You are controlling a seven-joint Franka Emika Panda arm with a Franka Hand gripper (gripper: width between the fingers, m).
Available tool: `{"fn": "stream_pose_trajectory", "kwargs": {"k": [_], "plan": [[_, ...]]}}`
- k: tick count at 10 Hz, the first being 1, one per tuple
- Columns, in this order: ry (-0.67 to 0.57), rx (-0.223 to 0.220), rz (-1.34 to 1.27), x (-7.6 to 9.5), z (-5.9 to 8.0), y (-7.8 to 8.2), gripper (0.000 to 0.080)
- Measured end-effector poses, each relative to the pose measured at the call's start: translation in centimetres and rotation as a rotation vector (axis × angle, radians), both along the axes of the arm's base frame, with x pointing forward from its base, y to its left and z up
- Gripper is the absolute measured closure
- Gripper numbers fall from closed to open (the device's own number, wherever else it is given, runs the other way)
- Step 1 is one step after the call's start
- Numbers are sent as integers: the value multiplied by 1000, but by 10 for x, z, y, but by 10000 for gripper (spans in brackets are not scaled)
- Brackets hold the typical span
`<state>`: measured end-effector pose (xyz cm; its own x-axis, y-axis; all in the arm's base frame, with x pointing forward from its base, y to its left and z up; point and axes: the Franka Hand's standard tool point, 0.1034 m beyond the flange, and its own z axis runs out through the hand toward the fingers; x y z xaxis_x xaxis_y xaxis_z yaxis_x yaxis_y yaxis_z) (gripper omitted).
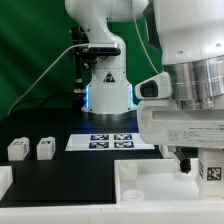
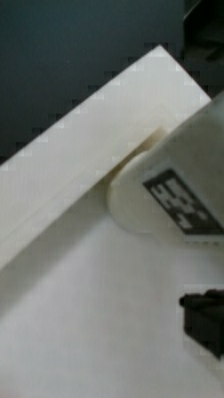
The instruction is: Assemble one leg
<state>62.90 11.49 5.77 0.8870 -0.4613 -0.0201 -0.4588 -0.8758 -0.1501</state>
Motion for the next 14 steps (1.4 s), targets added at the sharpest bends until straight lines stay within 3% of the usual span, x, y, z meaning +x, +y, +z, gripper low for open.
{"fn": "stream_pose_trajectory", "kwargs": {"k": [2, 4, 5, 6, 7, 12, 14], "plan": [[-33, -70, 359, 0, 1, -1, 151], [-31, -64, 310, 1, 1, -3, 177], [-32, -65, 325, 1, 1, -3, 348], [-26, -58, 267, 1, 1, -2, 348], [-16, -54, 182, 1, 1, -1, 529], [59, -28, -384, 3, -1, 0, 531], [102, -6, -759, 3, -2, 0, 531]]}}
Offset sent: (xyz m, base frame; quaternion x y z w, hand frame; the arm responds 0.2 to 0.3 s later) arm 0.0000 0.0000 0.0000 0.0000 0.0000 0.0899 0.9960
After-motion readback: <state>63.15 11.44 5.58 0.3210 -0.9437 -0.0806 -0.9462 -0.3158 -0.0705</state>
